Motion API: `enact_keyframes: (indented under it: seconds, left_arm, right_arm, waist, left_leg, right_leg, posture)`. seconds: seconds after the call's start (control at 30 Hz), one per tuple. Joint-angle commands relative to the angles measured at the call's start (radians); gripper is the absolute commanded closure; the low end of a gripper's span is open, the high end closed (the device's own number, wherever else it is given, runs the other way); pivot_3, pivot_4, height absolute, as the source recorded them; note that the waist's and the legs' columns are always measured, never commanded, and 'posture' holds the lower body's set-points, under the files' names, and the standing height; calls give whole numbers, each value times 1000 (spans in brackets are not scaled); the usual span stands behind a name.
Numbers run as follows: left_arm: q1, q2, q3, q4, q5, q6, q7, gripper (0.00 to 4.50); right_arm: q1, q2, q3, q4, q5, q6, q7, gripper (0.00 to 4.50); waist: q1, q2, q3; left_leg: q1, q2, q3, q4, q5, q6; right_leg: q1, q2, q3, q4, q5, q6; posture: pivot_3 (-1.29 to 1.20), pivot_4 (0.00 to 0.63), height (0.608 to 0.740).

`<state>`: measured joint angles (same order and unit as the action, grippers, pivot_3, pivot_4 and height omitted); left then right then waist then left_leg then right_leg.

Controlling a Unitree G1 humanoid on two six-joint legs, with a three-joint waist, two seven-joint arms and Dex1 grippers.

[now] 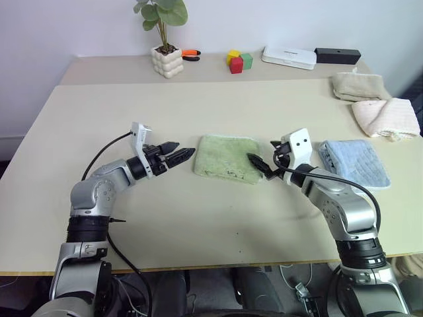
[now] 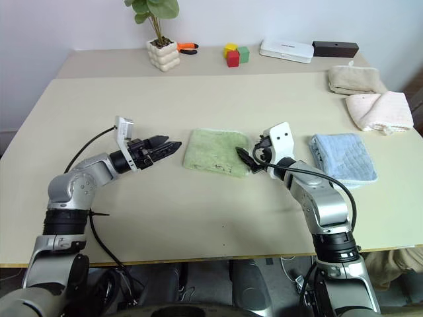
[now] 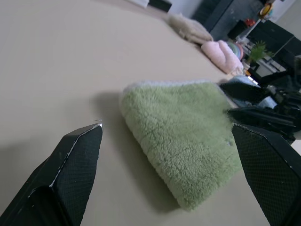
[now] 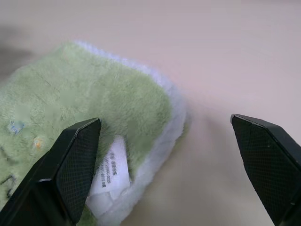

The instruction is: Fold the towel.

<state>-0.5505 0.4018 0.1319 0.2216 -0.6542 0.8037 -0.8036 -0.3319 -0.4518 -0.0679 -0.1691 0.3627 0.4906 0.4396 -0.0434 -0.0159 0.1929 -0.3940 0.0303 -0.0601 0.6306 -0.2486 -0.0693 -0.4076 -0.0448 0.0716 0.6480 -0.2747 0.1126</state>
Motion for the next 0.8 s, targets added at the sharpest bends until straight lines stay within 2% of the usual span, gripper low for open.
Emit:
enact_keyframes:
  seconds: [0.03, 0.17, 0.43, 0.53, 0.57, 0.63, 0.8]
  left_arm:
    - [-69, -11, 12, 63, -53, 125, -7, 0]
    - [-151, -26, 3, 205, -37, 203, -14, 0]
    - [-288, -96, 30, 490, -38, 327, -50, 0]
    - [-304, -131, -18, 533, 16, 314, -63, 0]
    - [-306, -140, -27, 543, 28, 315, -69, 520]
    - [-308, -153, -37, 551, 37, 324, -91, 1250]
    - [-331, -181, 6, 602, 52, 298, -64, 3791]
  right_arm:
    - [-19, -52, -130, -83, 63, -99, 75, 12]
    - [18, -150, -194, -134, 114, -145, 213, 12]
    - [52, -225, -217, -215, 164, -105, 269, 12]
    - [129, -272, -224, -267, 115, -193, 343, 12]
    - [151, -287, -235, -275, 129, -194, 368, 0]
    - [201, -327, -259, -285, 149, -199, 425, 0]
    - [237, -360, -294, -275, 159, -222, 472, 0]
  waist:
    - [4, 0, 0]
    - [1, -1, 0]
    - [3, 0, 0]
    - [13, 0, 0]
    - [17, 0, 0]
    - [24, 0, 0]
    - [27, 0, 0]
  left_leg:
    - [-1, 0, 0, 0, 0, 0]
    - [0, 0, -1, 0, 0, 0]
    - [1, 0, -1, 0, 0, 0]
    - [1, -2, -1, 0, 0, 0]
    - [1, -2, -1, 0, 0, 0]
    - [1, -3, -1, 0, 0, 0]
    - [2, -3, -1, 0, 0, 0]
  right_leg:
    - [0, 0, 0, 0, 0, 0]
    - [0, 0, -1, 0, 0, 0]
    - [2, 0, -1, 0, 0, 0]
    - [2, -2, -1, -1, -1, 1]
    - [2, -2, -1, -1, -1, 2]
    - [3, -3, -1, -2, -1, 2]
    - [4, -2, -1, -1, -1, 2]
  posture:
    - [0, 150, 740]
    - [0, 150, 740]
    - [0, 150, 740]
    - [0, 150, 740]
    - [0, 150, 740]
    - [0, 150, 740]
    - [0, 150, 740]
